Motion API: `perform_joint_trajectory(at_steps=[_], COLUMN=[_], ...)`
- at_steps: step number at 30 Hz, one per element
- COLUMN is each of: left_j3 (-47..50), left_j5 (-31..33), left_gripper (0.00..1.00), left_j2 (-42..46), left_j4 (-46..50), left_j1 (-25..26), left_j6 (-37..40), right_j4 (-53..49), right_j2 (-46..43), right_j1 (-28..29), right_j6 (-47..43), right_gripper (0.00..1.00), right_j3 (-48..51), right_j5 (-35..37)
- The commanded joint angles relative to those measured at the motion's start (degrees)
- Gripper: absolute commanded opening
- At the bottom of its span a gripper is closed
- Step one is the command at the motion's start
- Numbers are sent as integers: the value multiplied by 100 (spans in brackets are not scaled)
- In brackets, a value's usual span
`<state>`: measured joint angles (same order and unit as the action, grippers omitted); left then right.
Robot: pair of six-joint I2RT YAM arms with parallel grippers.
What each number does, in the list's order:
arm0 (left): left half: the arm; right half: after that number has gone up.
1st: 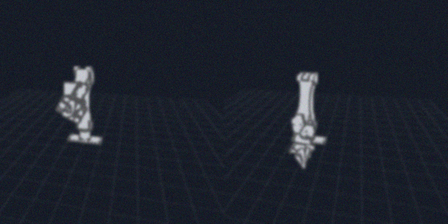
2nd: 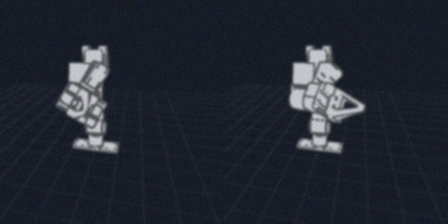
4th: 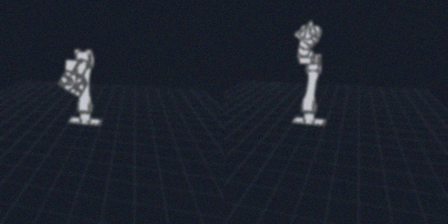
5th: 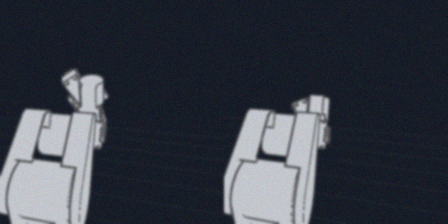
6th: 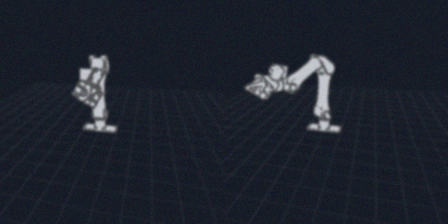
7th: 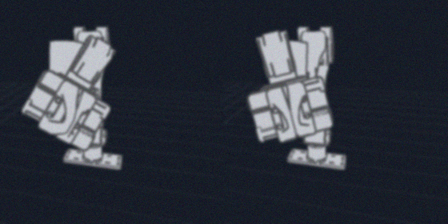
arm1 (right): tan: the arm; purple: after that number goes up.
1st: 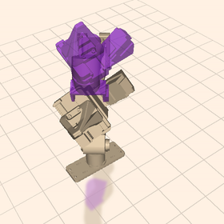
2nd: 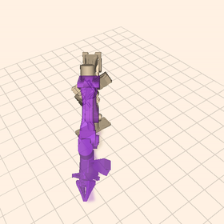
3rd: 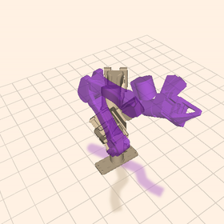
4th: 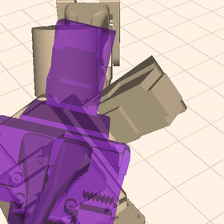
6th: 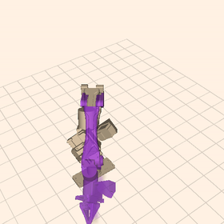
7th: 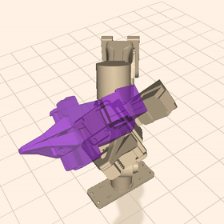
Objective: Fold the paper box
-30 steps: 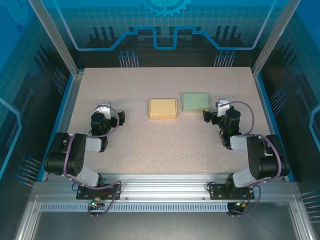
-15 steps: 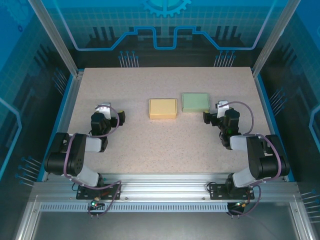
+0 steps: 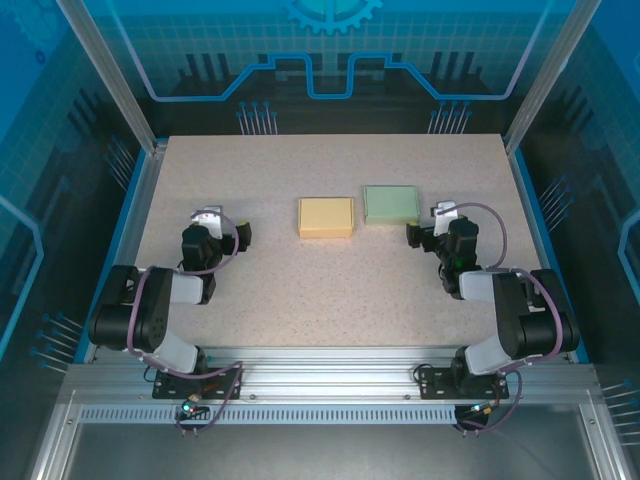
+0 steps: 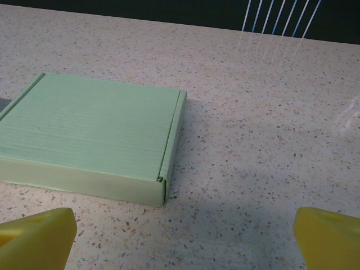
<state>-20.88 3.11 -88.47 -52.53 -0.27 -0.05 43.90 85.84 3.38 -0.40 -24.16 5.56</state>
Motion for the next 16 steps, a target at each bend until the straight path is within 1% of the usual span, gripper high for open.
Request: perform_joint_trajectory(at_steps=[1, 16], left_j3=[-115, -129], left_j5=[-153, -132], left_gripper=[99, 99], left_j2=[-22, -22], left_j4=[32, 51], left_j1=[-6, -6], left_j6=[23, 8], right_j4=[-23, -31], right_j2=[38, 42], right_j1=[66, 67], right_j6=[32, 32], right_gripper=[100, 100], right_j3=[-36, -40], right_j5=[37, 39])
